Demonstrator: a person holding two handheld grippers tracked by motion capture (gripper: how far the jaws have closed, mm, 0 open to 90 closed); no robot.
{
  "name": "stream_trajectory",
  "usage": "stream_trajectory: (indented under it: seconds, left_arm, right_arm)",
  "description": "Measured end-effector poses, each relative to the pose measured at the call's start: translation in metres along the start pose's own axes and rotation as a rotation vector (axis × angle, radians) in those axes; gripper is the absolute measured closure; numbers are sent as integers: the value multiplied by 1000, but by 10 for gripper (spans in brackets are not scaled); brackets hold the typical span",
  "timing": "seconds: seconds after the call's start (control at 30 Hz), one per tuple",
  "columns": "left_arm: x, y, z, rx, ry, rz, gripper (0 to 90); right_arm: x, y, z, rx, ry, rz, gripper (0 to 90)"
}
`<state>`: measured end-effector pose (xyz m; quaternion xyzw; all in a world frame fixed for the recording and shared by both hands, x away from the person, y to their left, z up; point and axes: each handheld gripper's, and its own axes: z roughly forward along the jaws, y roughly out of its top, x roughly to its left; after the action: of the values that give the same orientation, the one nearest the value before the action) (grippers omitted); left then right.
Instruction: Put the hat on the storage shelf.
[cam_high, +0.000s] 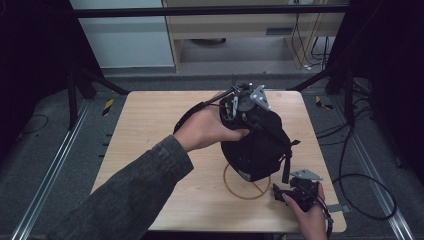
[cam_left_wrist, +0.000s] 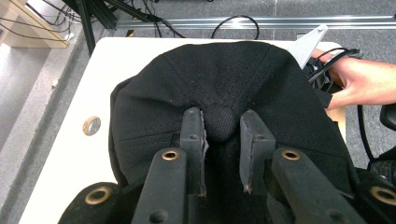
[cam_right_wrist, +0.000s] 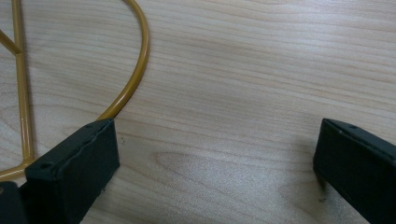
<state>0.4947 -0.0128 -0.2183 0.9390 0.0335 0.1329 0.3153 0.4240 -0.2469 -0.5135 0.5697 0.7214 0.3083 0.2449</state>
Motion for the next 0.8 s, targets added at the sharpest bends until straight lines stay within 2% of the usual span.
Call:
stream_trajectory:
  seconds: [0.63,0.8]
  left_arm:
    - [-2,-4,15,26,-14,-2,729]
    - [-2,-7,16,19,-18,-9,728]
  right_arm:
    - [0,0,0,-1,-2,-1,4]
    - [0,0,0,-1,-1,-1,4]
